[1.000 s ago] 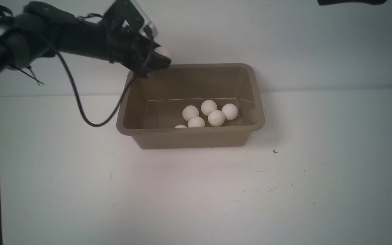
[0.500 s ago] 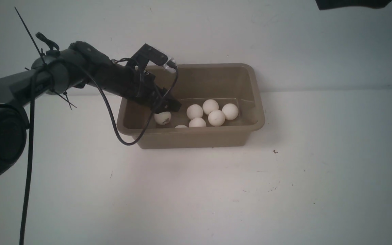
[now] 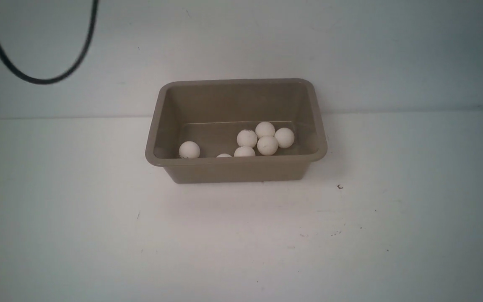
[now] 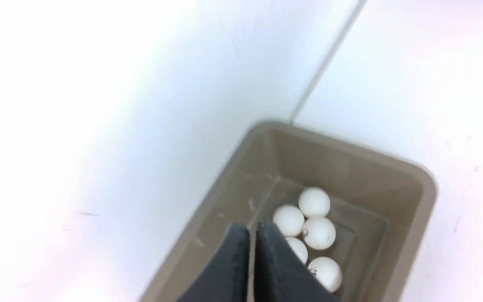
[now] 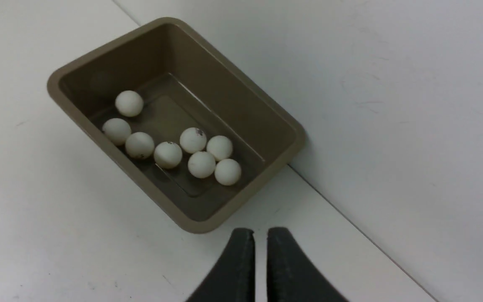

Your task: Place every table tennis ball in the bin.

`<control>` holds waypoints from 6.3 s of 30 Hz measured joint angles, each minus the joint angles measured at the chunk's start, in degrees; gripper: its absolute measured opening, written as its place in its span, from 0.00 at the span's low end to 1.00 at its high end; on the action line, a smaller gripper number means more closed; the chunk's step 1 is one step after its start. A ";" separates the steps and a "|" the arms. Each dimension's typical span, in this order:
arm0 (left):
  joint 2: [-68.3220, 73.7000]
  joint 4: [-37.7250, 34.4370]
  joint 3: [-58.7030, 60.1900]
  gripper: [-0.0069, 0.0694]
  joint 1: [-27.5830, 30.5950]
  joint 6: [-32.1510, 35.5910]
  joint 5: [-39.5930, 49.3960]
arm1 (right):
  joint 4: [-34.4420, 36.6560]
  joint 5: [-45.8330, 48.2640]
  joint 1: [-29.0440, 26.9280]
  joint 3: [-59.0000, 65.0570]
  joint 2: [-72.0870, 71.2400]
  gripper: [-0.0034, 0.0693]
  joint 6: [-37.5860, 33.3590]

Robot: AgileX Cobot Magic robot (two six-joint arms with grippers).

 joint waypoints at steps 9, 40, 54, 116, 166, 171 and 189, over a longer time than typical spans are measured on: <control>-10.95 1.22 15.42 0.09 1.62 0.74 2.63 | -1.17 -20.47 -11.04 32.48 -25.70 0.03 0.59; -46.55 -13.05 76.45 0.09 1.62 18.97 -11.58 | -0.36 -36.06 -13.47 70.95 -48.72 0.03 12.02; -46.91 -13.30 76.45 0.09 1.66 18.91 -5.55 | -0.34 -25.89 -13.47 71.23 -48.72 0.03 12.37; -103.89 10.58 116.59 0.09 4.85 -26.75 -65.52 | -0.39 -18.95 -13.47 71.23 -48.72 0.03 12.37; -103.89 30.11 121.04 0.09 4.69 -64.29 -47.16 | -1.19 -29.40 -14.25 71.23 -48.82 0.03 7.48; -103.89 30.06 121.04 0.09 4.69 -64.29 -47.16 | -0.43 -40.78 -14.77 76.52 -54.03 0.03 9.83; -103.89 30.06 121.04 0.09 4.69 -64.29 -47.16 | 0.43 -62.74 -12.82 98.68 -68.99 0.03 17.17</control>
